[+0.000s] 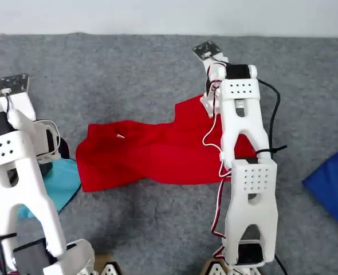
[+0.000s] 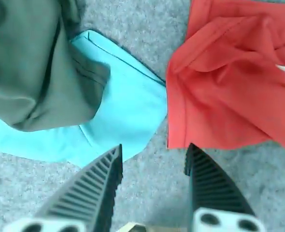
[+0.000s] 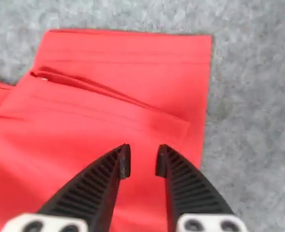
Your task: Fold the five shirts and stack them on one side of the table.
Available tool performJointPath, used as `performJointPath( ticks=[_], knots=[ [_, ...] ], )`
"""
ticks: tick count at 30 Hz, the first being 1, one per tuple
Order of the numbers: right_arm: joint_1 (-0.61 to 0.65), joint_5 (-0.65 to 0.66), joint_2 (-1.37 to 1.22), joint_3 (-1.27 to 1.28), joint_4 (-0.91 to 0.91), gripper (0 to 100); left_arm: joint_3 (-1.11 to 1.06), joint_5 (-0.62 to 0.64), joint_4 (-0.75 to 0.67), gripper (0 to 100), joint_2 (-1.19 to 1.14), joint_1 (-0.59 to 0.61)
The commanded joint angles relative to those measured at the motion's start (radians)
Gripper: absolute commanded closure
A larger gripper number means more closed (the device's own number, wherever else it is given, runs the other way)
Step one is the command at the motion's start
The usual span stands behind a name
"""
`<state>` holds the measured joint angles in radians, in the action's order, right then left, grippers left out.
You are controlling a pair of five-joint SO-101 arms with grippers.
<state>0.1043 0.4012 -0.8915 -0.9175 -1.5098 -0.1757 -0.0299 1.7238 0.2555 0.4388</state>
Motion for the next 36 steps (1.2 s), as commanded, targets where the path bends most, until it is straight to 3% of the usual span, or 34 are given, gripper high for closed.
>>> performJointPath(
  ticks=[1,36],
  knots=[
    [-0.013,-0.005,-0.002,-0.057,0.007,80.9,0.002,-0.043,0.034,80,0.038,-0.002],
    [-0.056,0.109,-0.217,-0.224,0.071,82.8,-0.053,-0.049,0.034,80,0.041,0.000]
  ],
)
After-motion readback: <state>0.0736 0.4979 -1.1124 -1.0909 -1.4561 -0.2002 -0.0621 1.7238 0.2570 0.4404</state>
